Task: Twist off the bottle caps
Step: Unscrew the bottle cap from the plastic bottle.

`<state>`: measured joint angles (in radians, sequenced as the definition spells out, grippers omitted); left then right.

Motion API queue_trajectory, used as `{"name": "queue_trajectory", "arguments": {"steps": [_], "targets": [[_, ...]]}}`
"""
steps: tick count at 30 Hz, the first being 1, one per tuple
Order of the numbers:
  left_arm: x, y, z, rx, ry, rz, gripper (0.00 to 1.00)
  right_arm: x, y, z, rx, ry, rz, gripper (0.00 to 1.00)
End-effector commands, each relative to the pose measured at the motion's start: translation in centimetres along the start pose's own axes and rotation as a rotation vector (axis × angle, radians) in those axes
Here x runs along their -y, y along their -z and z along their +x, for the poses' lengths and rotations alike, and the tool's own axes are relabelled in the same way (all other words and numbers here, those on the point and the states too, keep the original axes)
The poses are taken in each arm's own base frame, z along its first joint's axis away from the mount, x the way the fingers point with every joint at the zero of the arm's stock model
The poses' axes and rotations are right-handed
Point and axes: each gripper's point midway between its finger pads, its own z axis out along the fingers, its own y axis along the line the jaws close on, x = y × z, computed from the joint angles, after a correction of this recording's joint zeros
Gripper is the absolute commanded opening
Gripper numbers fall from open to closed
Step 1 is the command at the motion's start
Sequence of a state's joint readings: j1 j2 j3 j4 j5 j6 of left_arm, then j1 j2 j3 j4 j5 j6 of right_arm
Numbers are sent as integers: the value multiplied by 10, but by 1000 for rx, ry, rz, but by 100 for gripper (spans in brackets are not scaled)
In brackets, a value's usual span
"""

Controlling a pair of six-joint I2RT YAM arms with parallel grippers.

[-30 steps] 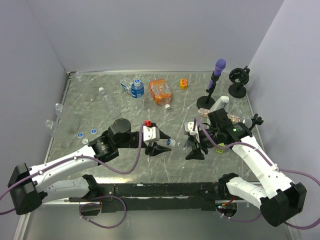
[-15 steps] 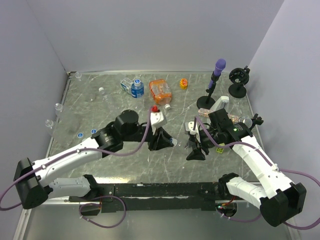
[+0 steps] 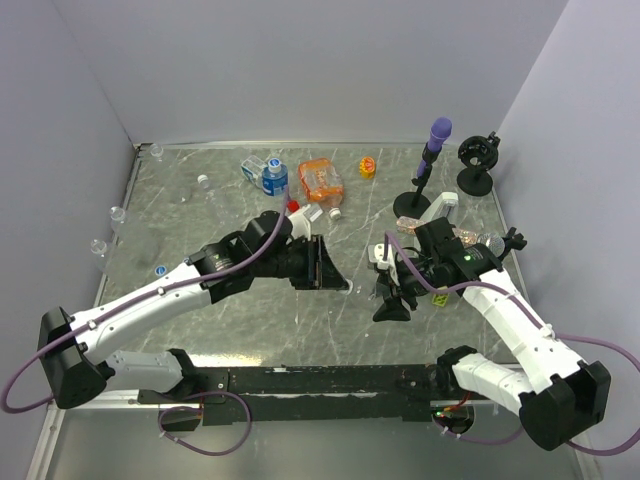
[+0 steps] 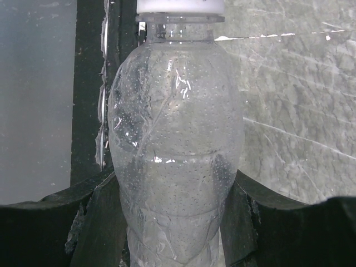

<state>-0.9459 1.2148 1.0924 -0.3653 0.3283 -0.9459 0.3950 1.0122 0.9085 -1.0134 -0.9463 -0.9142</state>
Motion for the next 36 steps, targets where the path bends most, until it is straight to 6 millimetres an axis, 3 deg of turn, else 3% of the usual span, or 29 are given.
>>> {"name": "queue_trajectory", "arguments": {"steps": [1, 4, 6, 9, 12, 16, 20, 24, 26, 36], "targets": [[14, 2, -6, 5, 40, 18, 27, 2, 0, -19, 69, 89, -9, 16], [22, 13, -15, 55, -55, 35, 65, 1, 0, -19, 71, 92, -7, 16], [25, 25, -20, 98, -131, 45, 79, 1, 0, -18, 70, 90, -8, 16], [33, 48, -21, 147, -302, 110, 92, 1, 0, -18, 70, 90, -8, 16], [29, 69, -17, 186, -593, 134, 99, 1, 0, -19, 72, 94, -8, 16], [19, 83, -6, 304, -1009, 239, 97, 2, 0, -19, 72, 92, -12, 16], [24, 89, -10, 525, -1263, 321, 97, 1, 0, -19, 71, 96, -11, 16], [26, 66, -14, 433, -1360, 323, 99, 0, -1, -18, 72, 95, -16, 16], [34, 56, -17, 394, -1381, 351, 94, 1, -1, -18, 73, 93, -18, 16], [33, 20, -12, 253, -1377, 420, 65, 1, -1, -18, 74, 97, -15, 16]]}}
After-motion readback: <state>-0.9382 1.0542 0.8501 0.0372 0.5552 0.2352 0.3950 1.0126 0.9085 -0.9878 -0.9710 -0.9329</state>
